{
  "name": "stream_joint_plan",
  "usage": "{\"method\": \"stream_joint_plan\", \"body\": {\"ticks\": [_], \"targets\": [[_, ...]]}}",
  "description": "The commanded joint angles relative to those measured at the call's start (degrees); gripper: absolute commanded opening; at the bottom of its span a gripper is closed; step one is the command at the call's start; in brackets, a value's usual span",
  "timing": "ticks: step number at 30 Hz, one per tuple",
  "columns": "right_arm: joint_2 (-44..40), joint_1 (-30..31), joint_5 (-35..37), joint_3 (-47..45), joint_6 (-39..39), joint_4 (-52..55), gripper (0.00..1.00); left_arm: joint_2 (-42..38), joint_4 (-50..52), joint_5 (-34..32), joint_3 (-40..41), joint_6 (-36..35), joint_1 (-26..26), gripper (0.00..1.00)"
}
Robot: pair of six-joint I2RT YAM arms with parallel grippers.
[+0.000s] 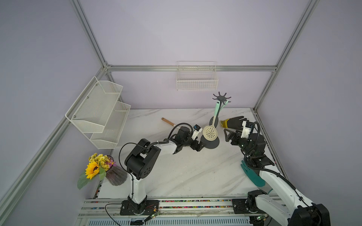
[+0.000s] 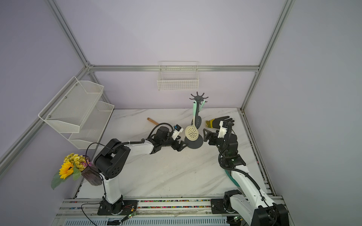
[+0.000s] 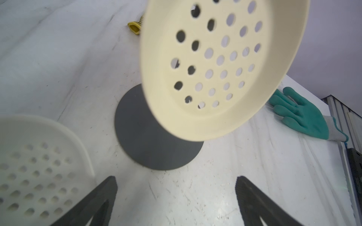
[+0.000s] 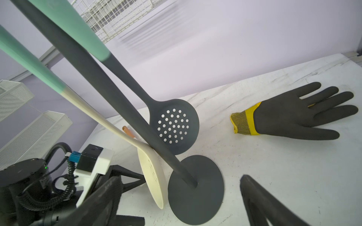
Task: Hang the skimmer on the kitchen utensil rack
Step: Adjust the rack at the center of the board.
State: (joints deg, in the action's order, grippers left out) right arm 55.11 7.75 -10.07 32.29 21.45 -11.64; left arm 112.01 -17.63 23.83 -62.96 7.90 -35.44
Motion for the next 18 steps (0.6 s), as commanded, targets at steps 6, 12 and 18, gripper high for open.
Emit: {"method": "stream_joint_plan", "body": {"ticks": [6,12,18], "targets": [[-2.88,-0.46,-0.68,1.25,-2.94,4.78,0.97,7.58,-11.74,-1.47,-2.20,2.79,-0.51,0.95],[-3.69,-0.45,-0.66,3.23,-4.82,8.04,0.97,10.77,-18.76,-1.29,-3.28,3.96,-0.83,0.95],[-4.39,-0.45,-0.15,5.52,-6.80,11.90,0.97,13.56,-28.27,-4.76,-1.67,3.96,-2.27,0.96]]}}
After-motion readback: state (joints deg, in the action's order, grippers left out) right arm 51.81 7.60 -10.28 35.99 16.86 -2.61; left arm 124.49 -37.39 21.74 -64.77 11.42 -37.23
